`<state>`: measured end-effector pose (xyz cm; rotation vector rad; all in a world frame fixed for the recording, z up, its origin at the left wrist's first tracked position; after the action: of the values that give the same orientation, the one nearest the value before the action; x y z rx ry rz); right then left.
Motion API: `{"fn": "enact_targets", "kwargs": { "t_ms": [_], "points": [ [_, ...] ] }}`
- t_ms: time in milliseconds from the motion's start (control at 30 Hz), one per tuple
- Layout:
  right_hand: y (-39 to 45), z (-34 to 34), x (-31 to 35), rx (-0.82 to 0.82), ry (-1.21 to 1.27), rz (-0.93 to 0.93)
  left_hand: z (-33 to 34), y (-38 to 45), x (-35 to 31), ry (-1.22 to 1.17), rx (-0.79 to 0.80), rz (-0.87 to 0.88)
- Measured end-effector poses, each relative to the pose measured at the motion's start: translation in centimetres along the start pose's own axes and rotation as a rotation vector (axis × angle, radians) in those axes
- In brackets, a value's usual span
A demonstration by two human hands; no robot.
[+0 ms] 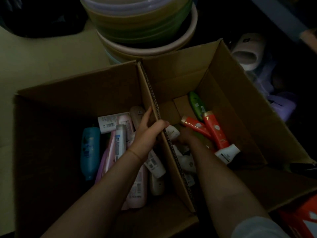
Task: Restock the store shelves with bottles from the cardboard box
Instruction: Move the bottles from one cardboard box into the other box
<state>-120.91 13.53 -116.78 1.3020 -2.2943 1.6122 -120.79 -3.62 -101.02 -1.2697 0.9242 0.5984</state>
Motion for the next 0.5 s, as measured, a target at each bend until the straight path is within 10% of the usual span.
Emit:
{"fn": "enact_targets", "kwargs": {
  "t_ms": [167,500],
  "points": [
    [0.0,-0.2,-3.3,-0.132,0.458,-0.046,0.1,-0.3,-0.4,0.011,0.005,0.0],
    [-18.2,-12.4,11.7,-0.239,0.78,-0.417,-0.1,-2.6,-1.9,-0.143,-0.018,-0.075]
  ]
}}
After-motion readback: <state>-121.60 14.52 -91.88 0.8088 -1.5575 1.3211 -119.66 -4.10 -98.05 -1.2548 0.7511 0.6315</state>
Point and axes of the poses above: each hand's wrist, its own y-axis towards the middle knuckle, its own z-axis out of the palm, x = y × z, the point moved 10 cm from there along y, towards the middle knuckle, and after that the axes turned 8 degrees about y, right-handed, at the moved point
